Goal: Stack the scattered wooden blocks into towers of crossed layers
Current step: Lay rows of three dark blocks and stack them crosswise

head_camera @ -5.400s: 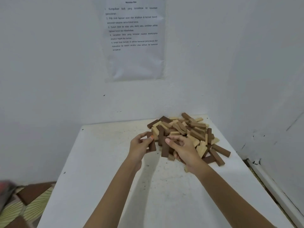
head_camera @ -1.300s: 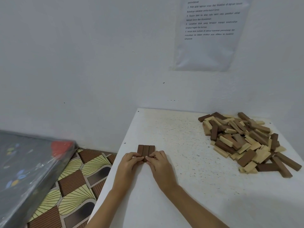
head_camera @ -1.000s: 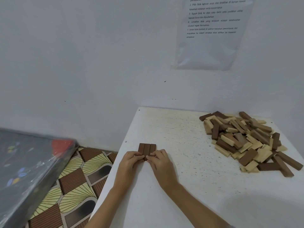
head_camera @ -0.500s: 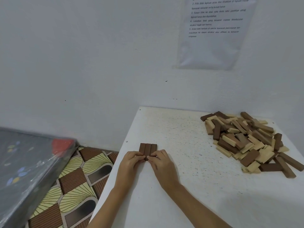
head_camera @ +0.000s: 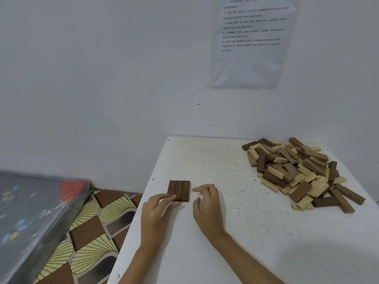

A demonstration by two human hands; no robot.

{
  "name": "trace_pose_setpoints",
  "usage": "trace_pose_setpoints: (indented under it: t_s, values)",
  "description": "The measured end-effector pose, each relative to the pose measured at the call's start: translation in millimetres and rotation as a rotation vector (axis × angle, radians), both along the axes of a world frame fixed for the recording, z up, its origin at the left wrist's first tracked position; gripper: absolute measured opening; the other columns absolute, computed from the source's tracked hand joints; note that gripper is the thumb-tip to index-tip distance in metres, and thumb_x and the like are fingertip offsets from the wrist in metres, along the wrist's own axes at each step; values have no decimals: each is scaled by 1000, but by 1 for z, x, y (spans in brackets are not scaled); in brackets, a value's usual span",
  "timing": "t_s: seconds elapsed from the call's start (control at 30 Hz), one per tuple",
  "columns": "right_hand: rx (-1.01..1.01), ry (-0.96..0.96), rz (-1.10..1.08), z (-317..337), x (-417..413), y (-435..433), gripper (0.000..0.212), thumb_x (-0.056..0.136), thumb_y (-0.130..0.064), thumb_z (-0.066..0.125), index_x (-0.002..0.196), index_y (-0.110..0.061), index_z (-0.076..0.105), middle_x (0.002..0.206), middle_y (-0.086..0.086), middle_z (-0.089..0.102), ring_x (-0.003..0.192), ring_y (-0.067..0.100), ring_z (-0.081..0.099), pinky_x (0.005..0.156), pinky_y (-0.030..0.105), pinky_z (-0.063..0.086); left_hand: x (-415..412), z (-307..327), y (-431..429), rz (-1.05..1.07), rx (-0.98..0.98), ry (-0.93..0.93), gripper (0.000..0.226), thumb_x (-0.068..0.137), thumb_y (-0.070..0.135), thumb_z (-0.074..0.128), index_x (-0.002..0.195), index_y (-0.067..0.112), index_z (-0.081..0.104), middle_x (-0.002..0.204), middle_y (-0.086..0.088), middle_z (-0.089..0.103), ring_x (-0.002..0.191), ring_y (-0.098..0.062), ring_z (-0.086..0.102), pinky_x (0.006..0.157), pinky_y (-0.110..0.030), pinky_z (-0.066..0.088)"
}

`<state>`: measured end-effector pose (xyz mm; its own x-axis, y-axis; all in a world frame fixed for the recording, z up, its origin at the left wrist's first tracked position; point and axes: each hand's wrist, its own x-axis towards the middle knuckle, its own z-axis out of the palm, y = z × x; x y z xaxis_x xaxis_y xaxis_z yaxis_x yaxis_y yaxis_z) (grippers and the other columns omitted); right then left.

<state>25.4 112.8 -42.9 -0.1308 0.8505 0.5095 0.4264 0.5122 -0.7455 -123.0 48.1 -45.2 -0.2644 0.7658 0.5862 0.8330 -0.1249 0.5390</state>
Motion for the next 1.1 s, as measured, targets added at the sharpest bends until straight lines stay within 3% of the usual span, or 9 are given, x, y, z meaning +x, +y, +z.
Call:
trace_pose_setpoints:
  t_s: [0.13, 0.2, 0.37, 0.47, 0.63, 0.73, 0.9, 1.03, 1.1]
  values:
    - [-99, 139, -114, 2, 31, -5, 40, 77, 19, 51, 95, -14, 65, 96, -14, 52, 91, -1, 52, 72, 6, 42, 37, 5, -3, 1, 68, -65, 26, 86, 34, 58, 92, 17, 77, 96, 8, 68, 95, -4, 56, 88, -14, 34]
    - [-114, 163, -158, 7, 52, -5, 42, 77, 21, 51, 93, -15, 64, 94, -15, 53, 86, 3, 54, 69, 6, 42, 59, 7, 3, -36, 80, -109, 28, 87, 35, 57, 92, 15, 77, 94, 11, 67, 94, 0, 54, 90, -10, 33]
    - [-117, 227, -306, 23, 114, 10, 42, 78, 19, 50, 90, -19, 62, 91, -6, 58, 81, 5, 55, 67, 8, 42, 117, 18, 38, -177, 24, -175, 28, 89, 38, 56, 95, 19, 76, 92, 13, 66, 90, -2, 57, 81, -25, 43]
    - [-158, 271, -390, 30, 153, 24, 37, 81, 16, 52, 89, -19, 62, 90, -4, 59, 78, 7, 57, 66, 14, 44, 150, 27, 59, -272, -16, -156, 26, 90, 39, 55, 97, 25, 75, 92, 18, 64, 89, -1, 57, 81, -23, 41]
    - [-220, 305, -445, 39, 211, 48, 27, 83, 13, 55, 89, -13, 65, 90, 6, 62, 79, 14, 58, 66, 7, 45, 198, 41, 98, -359, -83, -106, 27, 90, 43, 57, 96, 24, 75, 92, 13, 69, 89, -3, 58, 79, -25, 42]
    - [-218, 266, -466, 43, 237, 63, 27, 85, 10, 56, 87, -15, 65, 88, 7, 62, 78, 18, 57, 67, 11, 47, 221, 48, 124, -399, -106, -103, 17, 88, 32, 66, 97, 20, 74, 94, 9, 70, 90, -9, 60, 79, -28, 46]
    - [-253, 132, -473, 51, 262, 90, 24, 84, 5, 60, 93, -16, 68, 87, -6, 59, 80, 9, 56, 73, 26, 49, 247, 54, 161, -350, -238, -156, 26, 90, 33, 66, 111, 17, 66, 104, 5, 66, 98, -14, 57, 87, -32, 45]
    - [-197, -71, -469, 52, 279, 117, 25, 83, 0, 65, 103, -14, 69, 96, -5, 60, 96, 19, 58, 86, 31, 48, 259, 60, 189, -350, -256, -146, 26, 91, 31, 64, 111, 15, 67, 108, 2, 66, 104, -17, 55, 93, -37, 46]
    - [-199, -201, -459, 52, 285, 130, 27, 84, -8, 68, 110, -15, 67, 105, 0, 62, 105, 21, 53, 90, 26, 41, 264, 65, 203, -317, -290, -120, 28, 92, 32, 63, 113, 15, 64, 111, 0, 64, 107, -19, 51, 96, -34, 40]
